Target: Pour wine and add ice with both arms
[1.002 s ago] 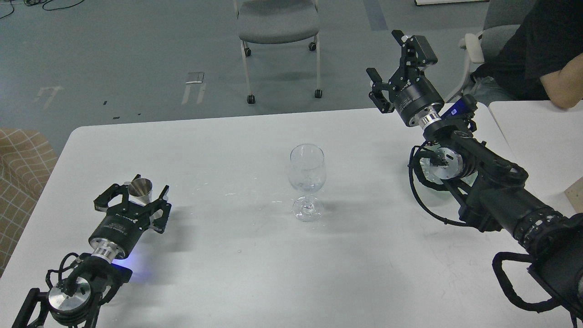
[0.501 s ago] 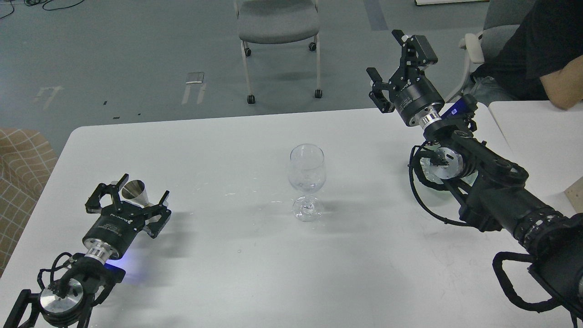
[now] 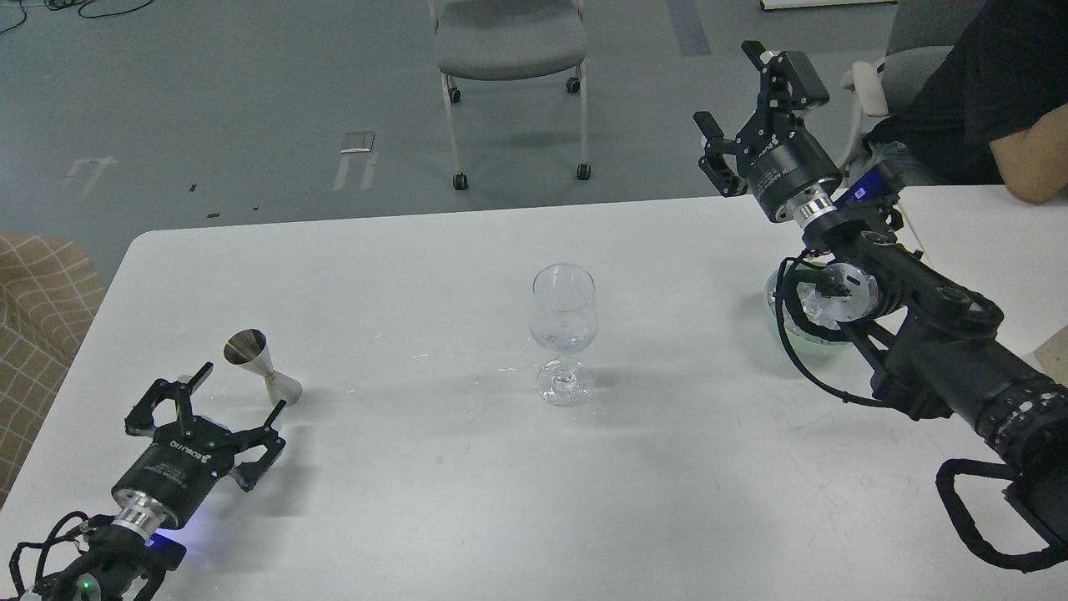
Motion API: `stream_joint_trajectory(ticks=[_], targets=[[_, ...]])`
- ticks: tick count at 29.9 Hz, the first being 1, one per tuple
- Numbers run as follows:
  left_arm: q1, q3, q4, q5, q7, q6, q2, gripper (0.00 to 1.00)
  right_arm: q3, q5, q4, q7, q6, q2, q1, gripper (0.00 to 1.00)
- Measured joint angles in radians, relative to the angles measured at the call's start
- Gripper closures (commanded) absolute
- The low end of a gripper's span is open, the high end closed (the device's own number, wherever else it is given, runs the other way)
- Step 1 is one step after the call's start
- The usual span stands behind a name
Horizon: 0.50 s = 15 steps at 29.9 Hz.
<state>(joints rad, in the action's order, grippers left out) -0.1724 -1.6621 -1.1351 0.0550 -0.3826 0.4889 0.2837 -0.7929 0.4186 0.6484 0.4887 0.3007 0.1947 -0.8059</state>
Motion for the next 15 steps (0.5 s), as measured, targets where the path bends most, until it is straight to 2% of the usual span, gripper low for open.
stream_joint_trajectory(ticks=[4, 7, 15], targets=[[-0.014, -0.032, 0.026, -0.002, -0.005, 0.0, 0.039, 0.02, 0.019, 0.0, 0.055, -0.001, 0.0, 0.077, 0.019, 0.0], [-0.002, -0.065, 0.1, -0.001, 0.003, 0.0, 0.08, 0.02, 0.038, 0.0, 0.096, -0.001, 0.0, 0.134, 0.032, 0.0], [0.17, -0.102, 0.197, 0.036, 0.087, 0.0, 0.225, 0.02, 0.121, 0.057, 0.186, -0.001, -0.009, 0.254, 0.041, 0.0]])
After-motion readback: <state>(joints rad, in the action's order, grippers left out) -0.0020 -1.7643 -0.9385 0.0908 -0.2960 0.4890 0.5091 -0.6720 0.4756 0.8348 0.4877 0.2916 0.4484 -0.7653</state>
